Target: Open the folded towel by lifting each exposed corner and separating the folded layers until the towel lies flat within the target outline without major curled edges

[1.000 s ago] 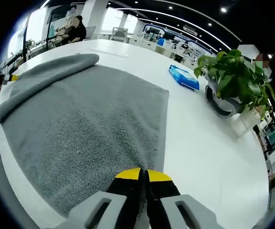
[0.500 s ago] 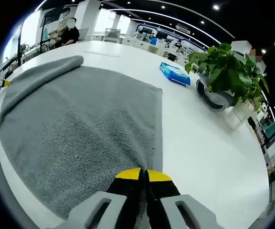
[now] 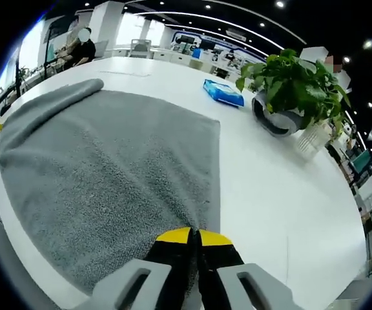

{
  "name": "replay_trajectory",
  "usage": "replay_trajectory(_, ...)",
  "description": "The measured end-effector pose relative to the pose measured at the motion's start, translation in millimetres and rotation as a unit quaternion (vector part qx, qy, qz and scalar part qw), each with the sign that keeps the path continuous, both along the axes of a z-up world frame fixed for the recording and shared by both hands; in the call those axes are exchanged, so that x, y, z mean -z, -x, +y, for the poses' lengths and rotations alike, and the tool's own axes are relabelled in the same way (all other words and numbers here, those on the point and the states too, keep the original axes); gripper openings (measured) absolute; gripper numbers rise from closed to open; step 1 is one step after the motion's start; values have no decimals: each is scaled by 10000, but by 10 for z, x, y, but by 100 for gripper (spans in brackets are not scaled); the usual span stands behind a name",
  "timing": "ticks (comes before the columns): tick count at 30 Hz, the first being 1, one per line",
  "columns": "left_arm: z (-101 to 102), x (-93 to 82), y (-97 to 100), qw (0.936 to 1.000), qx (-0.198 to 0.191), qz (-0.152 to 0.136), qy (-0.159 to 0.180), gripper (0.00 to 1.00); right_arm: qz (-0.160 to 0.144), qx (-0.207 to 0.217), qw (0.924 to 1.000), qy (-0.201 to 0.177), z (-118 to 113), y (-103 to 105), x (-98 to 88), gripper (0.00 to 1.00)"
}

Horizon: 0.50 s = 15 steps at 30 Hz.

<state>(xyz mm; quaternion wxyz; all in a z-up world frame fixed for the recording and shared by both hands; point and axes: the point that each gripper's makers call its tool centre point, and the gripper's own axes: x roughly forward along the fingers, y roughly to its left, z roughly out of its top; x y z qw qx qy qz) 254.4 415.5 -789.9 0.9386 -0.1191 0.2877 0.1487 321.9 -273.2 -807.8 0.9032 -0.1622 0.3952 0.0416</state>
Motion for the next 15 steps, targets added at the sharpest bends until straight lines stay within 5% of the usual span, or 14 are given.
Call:
replay_trajectory(8,-64,-76,120,9998,-110,-164,101,6,93,-98,9990,415,41,-23,-9,0)
replay_trajectory(15,-80,-364,-75,9981,-14,-608,-47,7,-52,344,9993,-115,12,-85,-44,2)
